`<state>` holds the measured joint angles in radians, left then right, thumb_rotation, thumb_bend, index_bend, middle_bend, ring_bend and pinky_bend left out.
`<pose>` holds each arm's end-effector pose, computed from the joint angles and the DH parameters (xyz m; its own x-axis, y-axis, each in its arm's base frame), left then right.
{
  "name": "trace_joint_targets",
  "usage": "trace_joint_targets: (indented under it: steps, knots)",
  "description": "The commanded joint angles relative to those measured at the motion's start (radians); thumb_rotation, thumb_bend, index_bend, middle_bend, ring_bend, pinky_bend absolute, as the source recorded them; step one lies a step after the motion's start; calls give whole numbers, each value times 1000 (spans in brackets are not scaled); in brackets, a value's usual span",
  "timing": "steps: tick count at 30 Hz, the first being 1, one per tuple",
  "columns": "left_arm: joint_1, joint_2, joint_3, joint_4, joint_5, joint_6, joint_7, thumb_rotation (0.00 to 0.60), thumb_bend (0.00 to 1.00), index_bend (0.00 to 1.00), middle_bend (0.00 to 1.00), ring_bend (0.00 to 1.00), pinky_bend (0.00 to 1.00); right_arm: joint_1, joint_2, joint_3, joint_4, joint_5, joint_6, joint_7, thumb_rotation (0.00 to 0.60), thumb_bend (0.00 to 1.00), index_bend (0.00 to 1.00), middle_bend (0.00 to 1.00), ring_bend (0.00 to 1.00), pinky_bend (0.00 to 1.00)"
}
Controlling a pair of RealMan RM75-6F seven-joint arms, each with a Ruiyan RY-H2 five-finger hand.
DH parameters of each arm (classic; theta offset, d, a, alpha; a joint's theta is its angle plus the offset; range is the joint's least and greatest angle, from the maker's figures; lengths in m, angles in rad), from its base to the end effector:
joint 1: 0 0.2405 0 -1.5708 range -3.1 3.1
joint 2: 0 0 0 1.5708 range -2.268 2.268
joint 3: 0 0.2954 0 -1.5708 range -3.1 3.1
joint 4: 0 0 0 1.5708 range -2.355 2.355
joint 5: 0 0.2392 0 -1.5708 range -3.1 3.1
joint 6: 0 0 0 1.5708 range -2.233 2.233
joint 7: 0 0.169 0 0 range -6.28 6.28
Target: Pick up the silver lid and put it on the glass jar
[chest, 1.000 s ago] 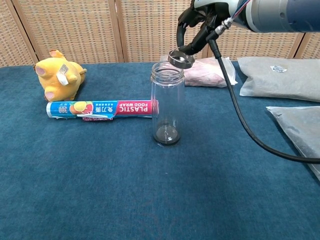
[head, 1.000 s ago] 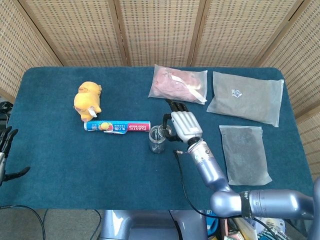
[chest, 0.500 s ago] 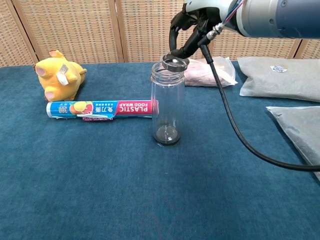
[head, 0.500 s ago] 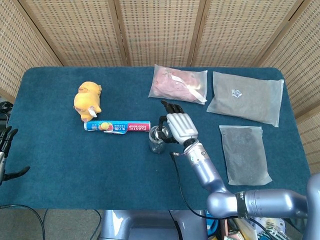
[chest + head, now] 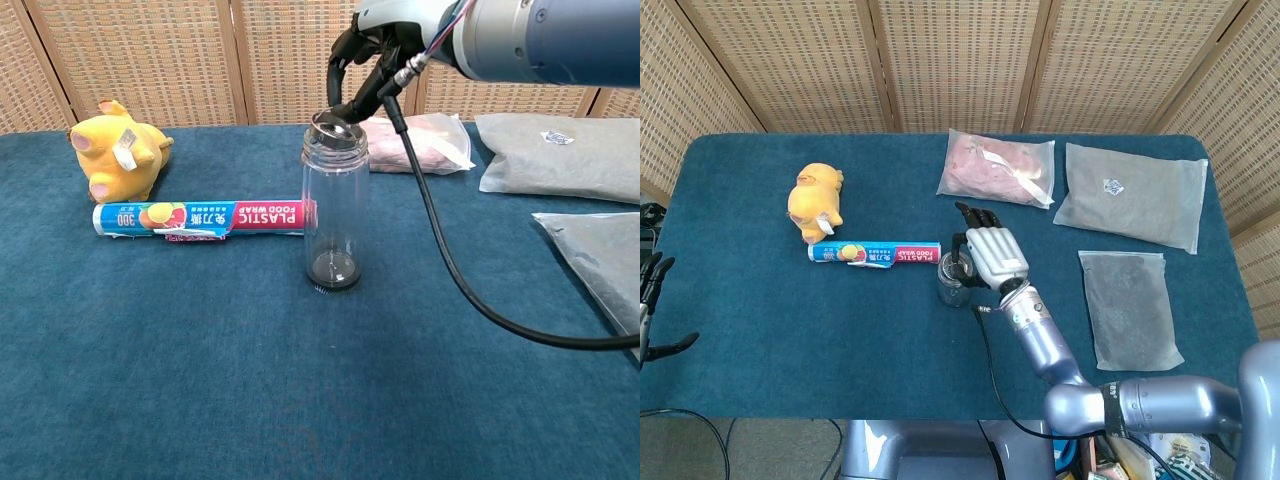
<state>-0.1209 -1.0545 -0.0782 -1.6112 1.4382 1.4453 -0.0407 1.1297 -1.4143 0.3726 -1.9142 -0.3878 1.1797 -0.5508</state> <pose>-0.3638 0.2316 0.1770 0.4087 -0.0083 0.9126 0.9126 0.0205 -0.4084 0.0017 -0.4106 0.0053 0.1846 -0.3310 0.9254 -0.9643 -0.2431 0.1054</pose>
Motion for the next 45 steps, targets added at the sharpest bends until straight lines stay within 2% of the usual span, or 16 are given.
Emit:
trace_joint_targets:
  steps: [1, 3, 6, 8, 17, 23, 25, 26, 28, 30, 32, 34, 38, 41, 45]
  knots:
    - [1, 2, -1, 1, -1, 1, -5, 600, 60, 0, 0, 0, 0, 4, -4, -1, 5, 6, 4, -9, 600, 708, 594, 6, 0, 0]
    - [1, 3, -1, 2, -2, 1, -9, 600, 60, 0, 0, 0, 0, 4, -2, -5, 3, 8, -2, -13, 600, 625, 403, 0, 0, 0]
    - [1, 4, -1, 3, -1, 0, -11, 600, 60, 0, 0, 0, 0, -4, 5, -2, -2, -3, -21, 4, 600, 482, 214, 0, 0, 0]
    - [1, 4, -1, 3, -1, 1, -12, 600, 60, 0, 0, 0, 0, -8, 9, -2, -2, -13, -27, 11, 600, 453, 188, 0, 0, 0]
    - [1, 5, -1, 3, -1, 0, -14, 600, 60, 0, 0, 0, 0, -20, 36, 9, -35, -35, -22, 26, 600, 453, 187, 0, 0, 0]
    - [1, 6, 0, 5, -2, -2, -20, 600, 60, 0, 0, 0, 0, -71, 127, 3, -115, -101, -10, 48, 600, 442, 187, 0, 0, 0]
    - [2, 7, 1, 7, 1, 0, -23, 600, 61, 0, 0, 0, 0, -117, 179, -23, -152, -167, -1, 66, 600, 411, 187, 0, 0, 0]
    - [2, 6, 1, 8, 3, 2, -25, 600, 60, 0, 0, 0, 0, -148, 208, -45, -166, -215, 9, 77, 600, 363, 187, 0, 0, 0]
    - [3, 4, 2, 11, 8, 6, -28, 600, 61, 0, 0, 0, 0, -207, 251, -89, -181, -311, 27, 106, 600, 230, 187, 0, 0, 0]
    - [5, -1, 6, 14, 15, 9, -24, 600, 60, 0, 0, 0, 0, -301, 294, -151, -171, -469, 70, 175, 600, 67, 177, 0, 0, 0]
    - [5, -7, 10, 16, 20, 10, -14, 600, 61, 0, 0, 0, 0, -373, 318, -199, -140, -592, 103, 242, 600, 7, 138, 0, 0, 0]
    - [5, -17, 12, 19, 26, 16, 1, 600, 60, 0, 0, 0, 0, -452, 333, -260, -80, -730, 155, 305, 600, 0, 89, 0, 0, 0]
    - [6, -41, 16, 35, 36, 25, 29, 600, 60, 0, 0, 0, 0, -583, 311, -349, 61, -904, 276, 398, 600, 0, 0, 0, 0, 0]
    - [8, -62, 23, 47, 42, 27, 48, 600, 60, 0, 0, 0, 0, -673, 265, -405, 197, -992, 361, 439, 600, 0, 0, 0, 0, 0]
    - [14, -78, 24, 61, 55, 48, 53, 600, 60, 0, 0, 0, 0, -742, 224, -437, 308, -1046, 415, 461, 600, 0, 0, 0, 0, 0]
